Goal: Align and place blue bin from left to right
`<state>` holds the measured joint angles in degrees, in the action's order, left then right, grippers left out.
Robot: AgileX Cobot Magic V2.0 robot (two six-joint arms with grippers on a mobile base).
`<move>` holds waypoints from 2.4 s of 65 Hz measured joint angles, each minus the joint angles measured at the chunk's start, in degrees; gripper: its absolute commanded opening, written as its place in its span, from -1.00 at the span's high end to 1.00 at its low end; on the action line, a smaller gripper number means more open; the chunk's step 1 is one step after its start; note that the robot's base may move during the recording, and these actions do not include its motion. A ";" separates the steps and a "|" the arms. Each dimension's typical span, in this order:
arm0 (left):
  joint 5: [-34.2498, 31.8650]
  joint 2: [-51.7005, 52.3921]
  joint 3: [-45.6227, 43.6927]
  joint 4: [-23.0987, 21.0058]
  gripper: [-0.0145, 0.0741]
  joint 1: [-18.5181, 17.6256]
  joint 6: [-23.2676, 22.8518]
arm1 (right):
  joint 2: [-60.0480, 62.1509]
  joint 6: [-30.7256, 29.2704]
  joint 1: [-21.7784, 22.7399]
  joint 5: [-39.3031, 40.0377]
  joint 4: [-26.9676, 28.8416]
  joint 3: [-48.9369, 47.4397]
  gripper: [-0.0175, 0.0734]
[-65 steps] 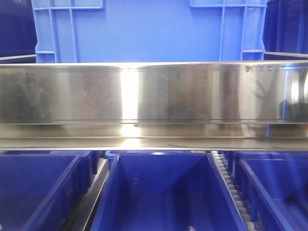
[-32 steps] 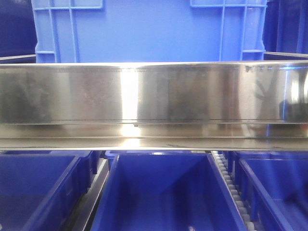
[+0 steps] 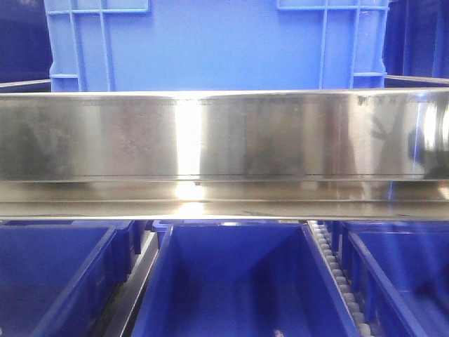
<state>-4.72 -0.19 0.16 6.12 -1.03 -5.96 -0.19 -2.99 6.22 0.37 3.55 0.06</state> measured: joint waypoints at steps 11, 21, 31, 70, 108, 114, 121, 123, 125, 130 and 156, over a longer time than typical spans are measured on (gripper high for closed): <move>1.70 0.08 -5.18 0.39 0.66 0.00 0.00 | 0.00 0.00 0.00 -1.35 0.00 -2.62 0.79; 8.88 -0.72 -17.91 2.16 0.62 0.00 0.00 | 0.15 0.00 0.00 -10.09 0.00 -15.16 0.78; 18.69 -6.96 -30.97 2.69 0.20 -0.15 0.00 | -2.03 0.00 0.00 -14.63 0.00 -28.20 0.36; 31.15 -31.65 -54.01 3.12 -0.71 -20.71 1.82 | -25.81 -1.36 -0.27 -26.13 5.35 -51.90 -0.64; 52.35 -71.30 -90.91 4.40 -0.64 -33.28 -3.47 | -60.88 -10.76 -6.77 -52.31 13.25 -88.41 -0.64; 57.09 -76.27 -98.20 7.65 -0.63 -33.28 -6.87 | -66.85 -10.60 -8.41 -55.30 13.25 -93.65 -0.64; 63.32 -82.42 -106.65 12.58 -0.63 -33.28 -9.56 | -72.79 -8.12 -11.58 -59.70 11.13 -100.10 -0.64; 65.43 -84.48 -109.70 14.13 -0.63 -33.28 -10.12 | -74.80 -6.01 -12.74 -61.13 8.62 -101.96 -0.64; 67.10 -86.13 -112.14 15.08 -0.63 -33.15 -10.34 | -76.38 -3.94 -13.94 -62.66 5.96 -103.81 -0.64; 70.41 -89.29 -117.26 15.79 -0.63 -32.08 -11.46 | -79.63 0.73 -16.59 -65.88 -0.49 -108.20 -0.64; 75.04 -101.48 -129.47 8.68 -0.63 -22.46 -10.31 | -92.98 10.14 -18.90 -70.19 -5.60 -119.47 -0.64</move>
<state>70.32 -101.66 -129.31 14.80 -23.50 -16.27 -93.18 7.15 -12.68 -69.83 -2.05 -119.41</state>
